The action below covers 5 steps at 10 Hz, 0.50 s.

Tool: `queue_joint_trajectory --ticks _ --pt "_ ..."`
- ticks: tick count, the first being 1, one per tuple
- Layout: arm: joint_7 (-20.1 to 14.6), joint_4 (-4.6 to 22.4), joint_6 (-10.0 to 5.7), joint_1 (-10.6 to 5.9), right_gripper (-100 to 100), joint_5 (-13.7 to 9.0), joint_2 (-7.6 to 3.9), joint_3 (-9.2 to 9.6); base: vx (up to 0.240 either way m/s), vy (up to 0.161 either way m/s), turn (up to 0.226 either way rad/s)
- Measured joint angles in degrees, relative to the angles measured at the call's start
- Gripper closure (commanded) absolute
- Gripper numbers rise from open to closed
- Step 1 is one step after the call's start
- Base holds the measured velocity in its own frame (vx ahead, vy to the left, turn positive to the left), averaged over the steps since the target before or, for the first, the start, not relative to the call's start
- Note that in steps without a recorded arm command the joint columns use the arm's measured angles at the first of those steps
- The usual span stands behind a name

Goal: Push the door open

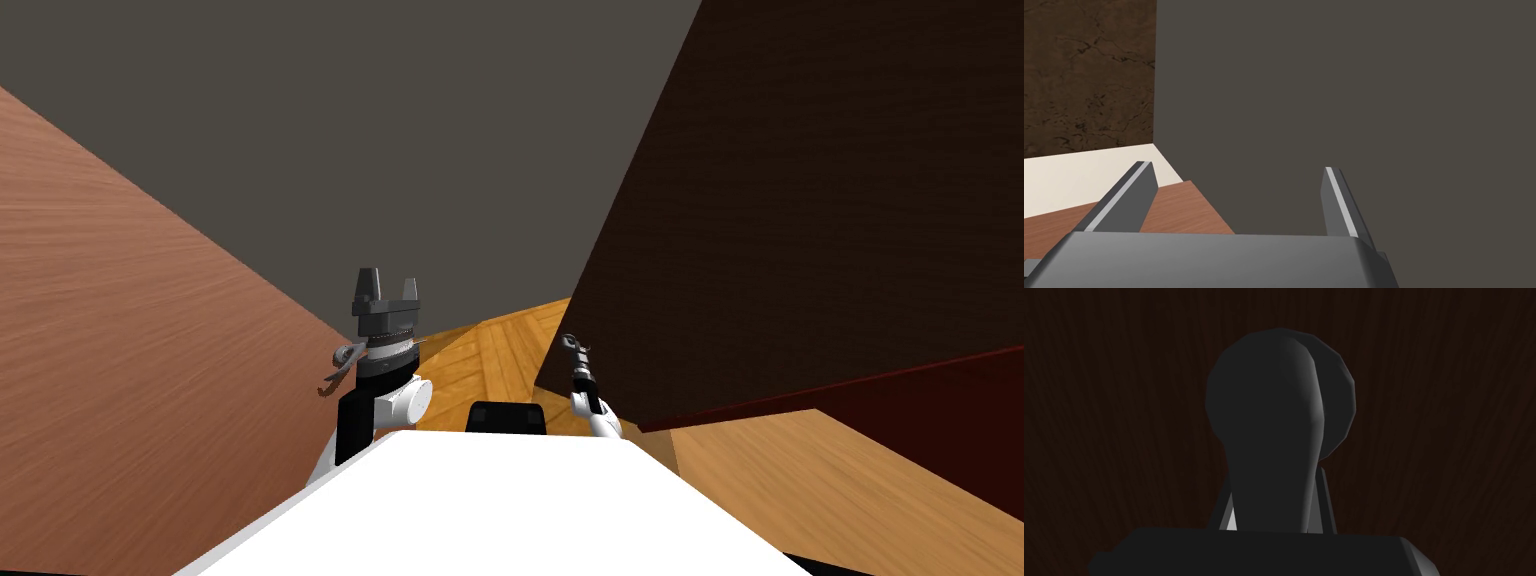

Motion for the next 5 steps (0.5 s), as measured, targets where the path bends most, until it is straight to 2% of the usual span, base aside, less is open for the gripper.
queue_joint_trajectory --ticks 1,3,4,5 --pt "0.1 -2.6 1.36 1.39 100 -0.2 0.49 -0.30 0.119 0.017 -0.025" --pt "0.7 1.5 -0.62 -0.83 100 -0.9 -0.44 -1.43 0.142 0.038 -0.046" --pt "1.1 -1.0 0.50 0.65 100 -1.1 0.32 -1.90 0.156 0.056 -0.059" --pt "1.1 -1.0 1.08 0.56 100 -1.3 0.01 -2.23 0.065 0.008 -0.003"
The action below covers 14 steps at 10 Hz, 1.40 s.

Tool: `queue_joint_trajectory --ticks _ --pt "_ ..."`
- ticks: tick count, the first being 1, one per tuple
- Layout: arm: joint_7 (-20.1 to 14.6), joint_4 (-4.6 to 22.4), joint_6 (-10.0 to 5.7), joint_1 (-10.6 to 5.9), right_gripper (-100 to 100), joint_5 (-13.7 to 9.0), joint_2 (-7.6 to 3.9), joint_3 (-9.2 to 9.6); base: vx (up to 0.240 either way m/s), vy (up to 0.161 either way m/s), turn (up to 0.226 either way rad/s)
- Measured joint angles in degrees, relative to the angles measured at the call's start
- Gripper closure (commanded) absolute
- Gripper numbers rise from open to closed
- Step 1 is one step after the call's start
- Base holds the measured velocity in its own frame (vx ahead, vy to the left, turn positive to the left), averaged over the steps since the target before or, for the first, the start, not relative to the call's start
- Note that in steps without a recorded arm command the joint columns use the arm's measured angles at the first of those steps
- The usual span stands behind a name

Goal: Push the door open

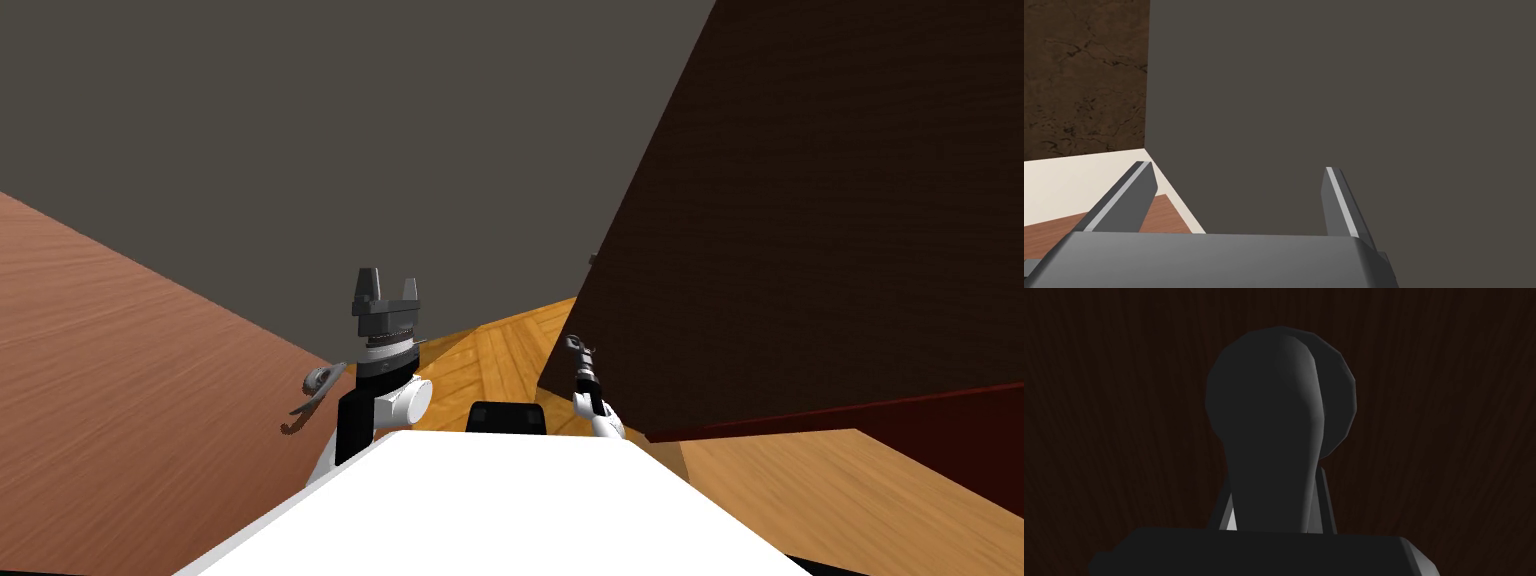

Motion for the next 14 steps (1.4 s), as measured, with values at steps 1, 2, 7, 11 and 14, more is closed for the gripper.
queue_joint_trajectory --ticks 1,2,7,11,14 --pt "0.0 1.2 -0.69 -0.55 100 -0.2 -0.47 -0.28 0.135 -0.002 -0.041" --pt "0.1 2.9 -1.66 -1.09 100 -0.6 -0.85 -0.94 0.185 0.023 -0.053" --pt "1.4 2.0 -0.99 -0.45 100 -2.3 -1.06 -3.89 0.204 0.052 -0.068" --pt "2.4 1.6 -0.93 0.05 100 -3.6 -1.19 -6.08 0.191 0.030 -0.051" --pt "3.1 1.5 -0.57 0.36 100 -4.6 -1.55 -7.87 0.186 0.041 -0.060"
